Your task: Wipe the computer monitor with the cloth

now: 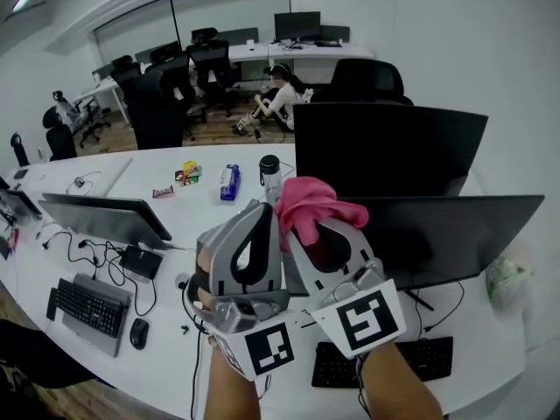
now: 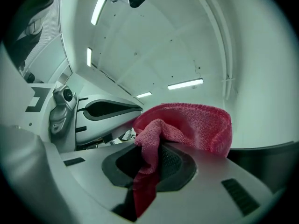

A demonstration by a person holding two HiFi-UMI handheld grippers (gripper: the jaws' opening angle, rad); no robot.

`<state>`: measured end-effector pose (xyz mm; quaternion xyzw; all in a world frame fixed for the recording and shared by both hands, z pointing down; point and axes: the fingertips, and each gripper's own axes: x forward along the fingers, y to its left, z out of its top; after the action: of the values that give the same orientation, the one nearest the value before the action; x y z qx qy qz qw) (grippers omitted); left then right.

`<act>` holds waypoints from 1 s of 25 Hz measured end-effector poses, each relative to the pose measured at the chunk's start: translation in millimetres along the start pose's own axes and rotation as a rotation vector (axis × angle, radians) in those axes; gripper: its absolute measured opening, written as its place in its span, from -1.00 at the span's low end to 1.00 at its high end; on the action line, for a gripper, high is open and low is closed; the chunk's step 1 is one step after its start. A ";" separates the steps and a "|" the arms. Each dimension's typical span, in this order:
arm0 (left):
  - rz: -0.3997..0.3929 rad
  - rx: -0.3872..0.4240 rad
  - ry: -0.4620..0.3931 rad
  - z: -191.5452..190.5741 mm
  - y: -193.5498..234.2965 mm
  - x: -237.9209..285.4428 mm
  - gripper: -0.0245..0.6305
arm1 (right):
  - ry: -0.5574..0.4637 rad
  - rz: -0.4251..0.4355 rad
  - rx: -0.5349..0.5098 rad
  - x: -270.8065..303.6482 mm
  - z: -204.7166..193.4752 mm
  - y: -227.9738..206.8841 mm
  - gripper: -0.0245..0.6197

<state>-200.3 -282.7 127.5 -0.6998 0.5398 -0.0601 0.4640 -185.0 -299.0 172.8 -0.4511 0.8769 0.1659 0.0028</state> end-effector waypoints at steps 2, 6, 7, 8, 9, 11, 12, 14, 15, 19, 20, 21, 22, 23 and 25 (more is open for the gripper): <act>-0.010 0.007 -0.004 3.2 -4.8 0.9 -0.91 | 0.003 -0.012 0.005 -4.8 -1.6 -5.9 -0.73; -0.029 0.011 -0.017 16.1 -16.2 7.8 -0.91 | -0.002 -0.039 0.006 -17.5 -0.6 -22.4 -0.73; -0.034 0.010 -0.020 20.5 -20.0 9.4 -0.91 | 0.002 -0.046 0.006 -22.4 -0.7 -27.0 -0.73; -0.038 0.008 -0.025 25.1 -24.0 11.1 -0.91 | 0.008 -0.055 0.007 -28.1 -1.5 -32.1 -0.73; -0.038 0.006 -0.031 30.2 -28.0 13.2 -0.91 | 0.014 -0.065 0.010 -34.0 -2.0 -38.3 -0.73; -0.035 -0.001 -0.044 41.9 -36.6 18.2 -0.91 | 0.020 -0.086 0.019 -46.4 -1.6 -53.8 -0.73; -0.034 -0.004 -0.051 48.2 -41.1 20.8 -0.91 | 0.021 -0.095 0.023 -52.5 -0.9 -62.1 -0.73; -0.042 -0.003 -0.067 62.4 -50.8 25.9 -0.91 | 0.023 -0.110 0.028 -64.1 0.1 -77.0 -0.73; -0.047 -0.001 -0.076 69.9 -55.7 28.2 -0.91 | 0.026 -0.115 0.028 -70.1 0.6 -83.7 -0.73; -0.056 0.010 -0.094 100.2 -72.1 37.6 -0.91 | 0.041 -0.134 0.028 -95.9 2.5 -110.1 -0.73; -0.057 0.011 -0.097 108.1 -76.5 40.0 -0.91 | 0.047 -0.139 0.029 -103.1 2.1 -117.3 -0.73; -0.060 0.013 -0.099 115.7 -81.6 42.3 -0.91 | 0.057 -0.141 0.028 -110.5 1.0 -124.4 -0.73; -0.064 0.013 -0.100 122.4 -87.2 44.6 -0.91 | 0.069 -0.142 0.024 -117.7 -0.6 -131.3 -0.73; -0.066 0.007 -0.100 128.0 -93.1 46.5 -0.91 | 0.077 -0.142 0.020 -124.5 -1.9 -138.1 -0.73; -0.070 -0.007 -0.099 137.3 -105.3 49.8 -0.91 | 0.083 -0.145 0.019 -137.1 -3.6 -151.2 -0.73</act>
<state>-25.9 -244.3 104.8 -0.7218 0.4917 -0.0398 0.4854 16.6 -273.0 153.8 -0.5199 0.8428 0.1383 -0.0171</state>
